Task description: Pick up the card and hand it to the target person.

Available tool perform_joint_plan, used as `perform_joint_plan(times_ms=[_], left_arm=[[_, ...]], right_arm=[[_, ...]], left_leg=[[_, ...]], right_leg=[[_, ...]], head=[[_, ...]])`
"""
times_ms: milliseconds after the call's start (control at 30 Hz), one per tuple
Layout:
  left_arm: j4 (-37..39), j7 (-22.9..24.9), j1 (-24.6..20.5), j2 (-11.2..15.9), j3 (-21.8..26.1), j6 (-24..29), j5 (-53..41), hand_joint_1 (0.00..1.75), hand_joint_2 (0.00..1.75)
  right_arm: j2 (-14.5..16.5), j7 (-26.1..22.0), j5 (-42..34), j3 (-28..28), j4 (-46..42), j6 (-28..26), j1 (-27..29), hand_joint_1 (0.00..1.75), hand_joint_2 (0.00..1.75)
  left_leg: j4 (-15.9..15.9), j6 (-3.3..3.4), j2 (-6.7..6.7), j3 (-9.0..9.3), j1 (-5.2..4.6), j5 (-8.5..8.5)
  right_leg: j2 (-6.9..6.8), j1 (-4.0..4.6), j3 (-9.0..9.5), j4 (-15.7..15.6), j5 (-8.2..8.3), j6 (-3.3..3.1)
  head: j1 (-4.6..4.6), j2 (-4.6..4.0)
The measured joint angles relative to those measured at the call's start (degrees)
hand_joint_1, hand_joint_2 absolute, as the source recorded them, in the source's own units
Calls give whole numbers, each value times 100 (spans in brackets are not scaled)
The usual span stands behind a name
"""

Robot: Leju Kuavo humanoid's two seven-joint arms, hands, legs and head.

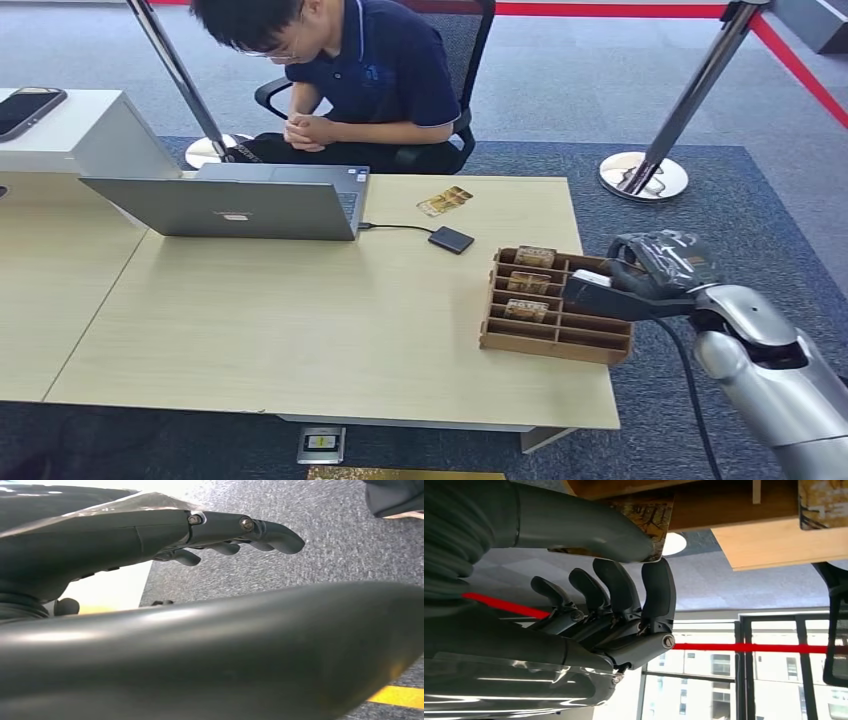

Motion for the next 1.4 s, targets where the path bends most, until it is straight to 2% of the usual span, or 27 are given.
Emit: perform_joint_plan(times_ms=[500,767,1067,1400], left_arm=[[0,57,-2,-3,0,-14,-13,0,0],[0,67,-8,-11,1,-14,-8,0,0],[0,151,-23,-50,2,3,15,0,0],[0,141,-27,-61,7,21,20,0,0]], right_arm=[[-150,-125,-61,32,-950,280,-39,143,175],[-136,-200,-79,125,-1115,380,-249,139,175],[85,-289,-123,349,-991,430,-689,136,175],[379,-305,-197,548,-790,423,-938,137,175]], left_leg=[[0,0,0,-1,0,0],[-1,0,0,-2,0,1],[-1,-1,0,-2,1,4],[-1,-1,0,-2,1,4]], right_leg=[[0,0,1,1,0,0],[0,0,1,2,0,0],[0,0,1,3,1,0],[0,1,1,4,1,-1]], head=[[0,0],[0,0],[0,0],[0,0]])
